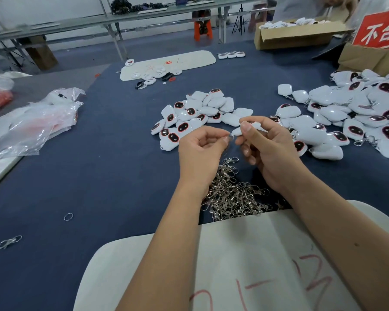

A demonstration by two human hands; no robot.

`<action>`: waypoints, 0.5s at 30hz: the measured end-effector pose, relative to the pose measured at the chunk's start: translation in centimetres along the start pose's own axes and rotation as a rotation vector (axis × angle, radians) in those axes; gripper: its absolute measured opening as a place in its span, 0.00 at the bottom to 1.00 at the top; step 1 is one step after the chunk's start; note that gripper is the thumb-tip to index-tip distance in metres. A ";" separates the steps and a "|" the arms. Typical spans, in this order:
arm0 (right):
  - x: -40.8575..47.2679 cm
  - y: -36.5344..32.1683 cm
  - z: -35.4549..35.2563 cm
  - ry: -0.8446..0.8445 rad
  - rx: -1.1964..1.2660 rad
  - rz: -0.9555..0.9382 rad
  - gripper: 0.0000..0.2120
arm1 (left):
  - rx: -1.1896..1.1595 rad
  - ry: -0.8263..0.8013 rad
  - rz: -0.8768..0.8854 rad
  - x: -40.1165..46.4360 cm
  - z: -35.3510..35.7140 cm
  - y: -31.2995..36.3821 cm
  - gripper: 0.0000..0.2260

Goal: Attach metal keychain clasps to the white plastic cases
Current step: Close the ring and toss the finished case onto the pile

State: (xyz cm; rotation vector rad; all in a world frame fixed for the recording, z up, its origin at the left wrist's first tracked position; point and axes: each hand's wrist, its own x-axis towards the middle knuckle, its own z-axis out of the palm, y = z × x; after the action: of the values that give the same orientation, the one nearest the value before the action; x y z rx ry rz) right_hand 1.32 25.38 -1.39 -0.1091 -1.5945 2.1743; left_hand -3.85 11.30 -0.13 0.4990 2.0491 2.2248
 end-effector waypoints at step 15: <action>0.0 0.6 0.3 0.065 -0.238 -0.057 0.09 | 0.458 -0.039 0.275 -0.1 -0.1 -1.0 0.12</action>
State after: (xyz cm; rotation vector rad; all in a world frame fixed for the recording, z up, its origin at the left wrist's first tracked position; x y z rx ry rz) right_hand 1.05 24.98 -1.89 -0.2019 -1.7908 1.9115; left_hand -3.96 11.25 -1.18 0.8991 2.6125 1.8295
